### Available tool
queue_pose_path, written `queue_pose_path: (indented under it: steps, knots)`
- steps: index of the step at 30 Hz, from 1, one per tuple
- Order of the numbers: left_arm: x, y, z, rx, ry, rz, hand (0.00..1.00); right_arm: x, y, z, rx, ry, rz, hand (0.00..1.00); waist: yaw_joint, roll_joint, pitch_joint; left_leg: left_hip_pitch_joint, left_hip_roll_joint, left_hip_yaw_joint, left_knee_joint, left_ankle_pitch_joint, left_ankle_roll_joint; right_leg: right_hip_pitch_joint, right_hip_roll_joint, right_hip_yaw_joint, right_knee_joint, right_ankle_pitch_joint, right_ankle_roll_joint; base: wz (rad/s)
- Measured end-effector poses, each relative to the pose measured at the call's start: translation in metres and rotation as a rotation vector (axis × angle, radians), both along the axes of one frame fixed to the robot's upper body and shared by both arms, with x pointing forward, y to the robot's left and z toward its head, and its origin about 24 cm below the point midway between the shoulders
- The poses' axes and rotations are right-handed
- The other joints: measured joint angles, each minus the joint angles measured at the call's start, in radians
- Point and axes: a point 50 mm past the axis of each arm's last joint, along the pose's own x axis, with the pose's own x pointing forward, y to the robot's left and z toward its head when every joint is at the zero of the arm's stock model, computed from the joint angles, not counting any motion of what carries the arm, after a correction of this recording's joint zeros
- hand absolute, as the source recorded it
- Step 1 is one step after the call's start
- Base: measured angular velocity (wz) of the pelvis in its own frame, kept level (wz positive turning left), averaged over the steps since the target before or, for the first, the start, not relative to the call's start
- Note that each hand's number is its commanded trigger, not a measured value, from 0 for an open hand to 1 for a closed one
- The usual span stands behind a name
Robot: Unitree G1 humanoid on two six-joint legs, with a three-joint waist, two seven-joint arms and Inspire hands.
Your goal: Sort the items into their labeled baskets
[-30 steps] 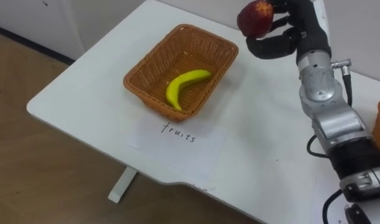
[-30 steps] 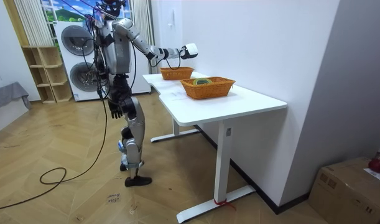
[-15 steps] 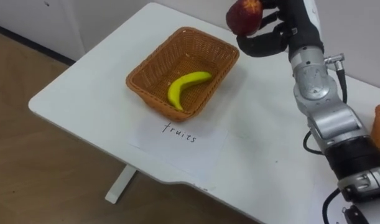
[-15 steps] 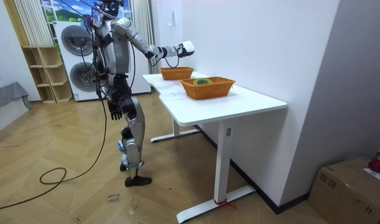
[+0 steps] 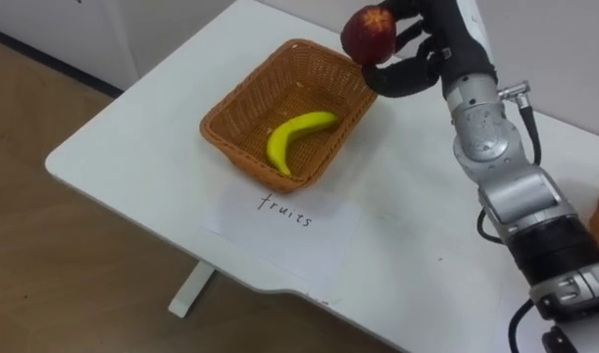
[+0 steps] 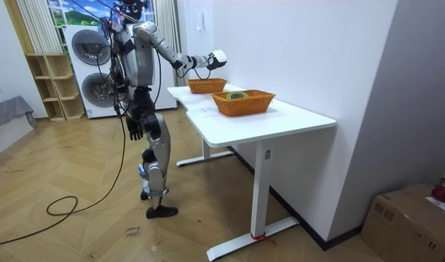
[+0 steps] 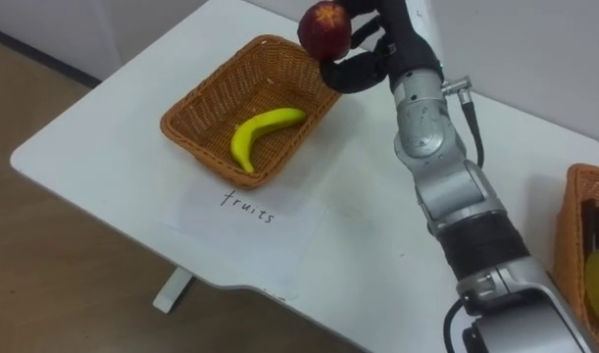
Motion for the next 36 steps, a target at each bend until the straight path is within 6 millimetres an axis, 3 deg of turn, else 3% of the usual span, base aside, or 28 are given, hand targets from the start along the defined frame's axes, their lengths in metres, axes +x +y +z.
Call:
queue_pose_path:
  steps: [9, 17, 23, 36]
  knots:
    - [-0.001, -0.001, 0.000, -0.011, 0.005, -0.004, 0.00, 0.000, 0.008, -0.002, -0.036, -0.001, 0.020, 1.00, 0.001, 0.004, 0.0029, 0.002, 0.000, 0.000, 0.001, 0.000, 0.000, 0.007, 0.000, 0.001, 0.001, 0.000, 0.000, 0.00]
    - [-0.002, -0.001, -0.001, -0.036, 0.009, -0.010, 0.00, -0.001, 0.013, -0.003, -0.108, -0.003, 0.040, 1.00, 0.022, 0.005, 0.0035, 0.001, 0.000, -0.001, 0.002, 0.000, 0.000, 0.008, 0.000, 0.000, 0.002, 0.000, 0.000, 0.00]
    - [-0.008, 0.001, -0.001, -0.050, 0.031, -0.014, 0.00, -0.006, 0.023, -0.017, -0.162, 0.049, 0.098, 1.00, 0.023, -0.008, 0.0022, 0.000, -0.008, -0.023, 0.003, 0.000, 0.000, 0.016, -0.001, -0.002, 0.000, -0.003, 0.005, 0.10]
    - [-0.008, 0.008, 0.001, -0.040, 0.039, -0.025, 0.00, -0.010, 0.033, -0.035, -0.206, 0.136, 0.147, 1.00, 0.073, -0.040, 0.0058, -0.001, -0.013, -0.048, 0.009, -0.001, 0.001, 0.024, -0.003, -0.005, 0.000, -0.005, 0.007, 0.03]
